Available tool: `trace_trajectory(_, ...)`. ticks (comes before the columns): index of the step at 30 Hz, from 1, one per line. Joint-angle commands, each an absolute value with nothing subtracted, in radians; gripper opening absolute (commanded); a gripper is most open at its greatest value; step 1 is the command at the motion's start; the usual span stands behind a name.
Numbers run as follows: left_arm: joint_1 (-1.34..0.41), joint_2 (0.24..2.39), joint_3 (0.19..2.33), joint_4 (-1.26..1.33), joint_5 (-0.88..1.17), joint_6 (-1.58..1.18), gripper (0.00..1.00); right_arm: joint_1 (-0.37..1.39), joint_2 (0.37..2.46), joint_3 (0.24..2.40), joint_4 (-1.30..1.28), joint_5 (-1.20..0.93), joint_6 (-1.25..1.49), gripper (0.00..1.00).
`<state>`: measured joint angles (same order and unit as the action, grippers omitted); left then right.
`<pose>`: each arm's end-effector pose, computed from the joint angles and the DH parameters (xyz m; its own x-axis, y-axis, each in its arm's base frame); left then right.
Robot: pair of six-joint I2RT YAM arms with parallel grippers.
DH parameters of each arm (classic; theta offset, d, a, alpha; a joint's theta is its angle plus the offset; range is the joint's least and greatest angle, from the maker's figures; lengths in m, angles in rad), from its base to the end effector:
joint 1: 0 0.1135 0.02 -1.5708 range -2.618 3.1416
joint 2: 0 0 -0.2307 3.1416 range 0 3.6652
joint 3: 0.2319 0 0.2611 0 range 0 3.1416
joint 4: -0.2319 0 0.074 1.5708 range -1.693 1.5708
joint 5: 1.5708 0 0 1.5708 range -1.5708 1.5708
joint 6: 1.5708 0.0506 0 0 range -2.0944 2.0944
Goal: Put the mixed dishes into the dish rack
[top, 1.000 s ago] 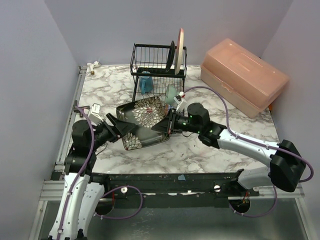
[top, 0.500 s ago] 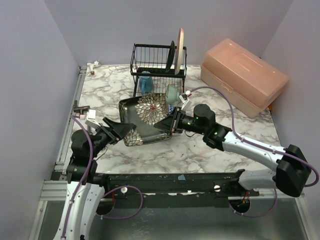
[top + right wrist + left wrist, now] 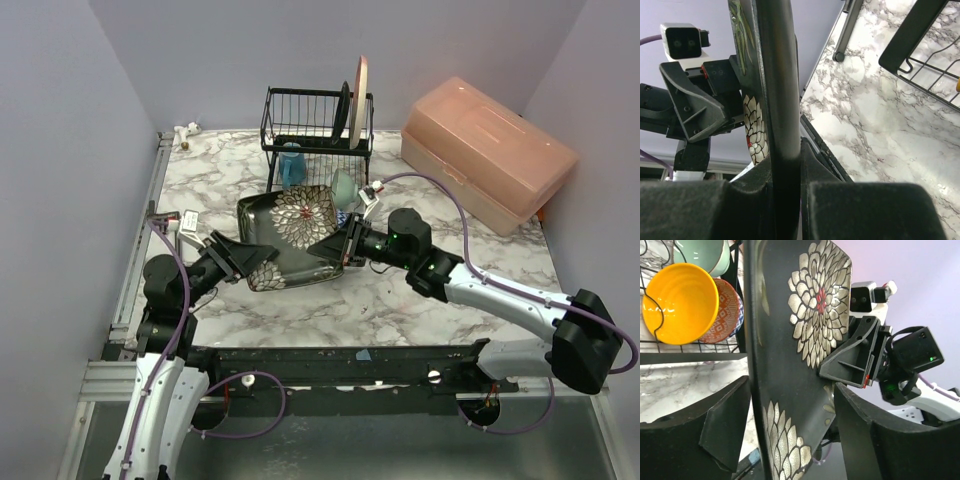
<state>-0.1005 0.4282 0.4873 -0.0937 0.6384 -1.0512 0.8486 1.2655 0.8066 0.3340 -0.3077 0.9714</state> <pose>0.1709 -0.0475 0.2802 -0.6014 -0.6399 -0.4783 0.3044 0.3701 -0.8777 0.2042 0.2550 0.2595 -0.8009 0.2813 -0.5286 -0.4475 0.3054 0.8405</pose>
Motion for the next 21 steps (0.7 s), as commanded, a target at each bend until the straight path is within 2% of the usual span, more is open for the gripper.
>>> trace_trajectory(1,-0.105,0.432,0.512,-0.097,0.656,-1.01,0.68,0.843,1.221,0.891,0.385,-0.275,0.932,0.0)
trace_trajectory(4,-0.105,0.438,0.529,-0.113,0.646,-0.99,0.68,0.844,1.215,0.918,0.348,-0.264,0.907,0.0)
trace_trajectory(6,-0.105,0.444,0.532,-0.096,0.652,-0.989,0.61,0.843,1.218,0.937,0.337,-0.27,0.901,0.0)
trace_trajectory(9,-0.104,0.455,0.529,-0.04,0.656,-1.01,0.43,0.844,1.235,0.964,0.348,-0.325,0.899,0.0)
trace_trajectory(13,-0.104,0.477,0.515,0.075,0.657,-1.071,0.05,0.844,1.252,0.968,0.383,-0.401,0.907,0.0)
trace_trajectory(14,-0.105,0.479,0.507,0.103,0.652,-1.089,0.0,0.844,1.247,0.962,0.385,-0.398,0.912,0.01)
trace_trajectory(17,-0.105,0.468,0.477,0.219,0.642,-1.135,0.0,0.844,1.238,0.935,0.413,-0.404,0.923,0.15)
trace_trajectory(20,-0.103,0.463,0.499,0.197,0.607,-1.115,0.0,0.844,1.239,0.929,0.42,-0.437,0.934,0.4)
trace_trajectory(21,-0.103,0.457,0.504,0.185,0.585,-1.113,0.0,0.844,1.237,0.926,0.417,-0.444,0.935,0.46)
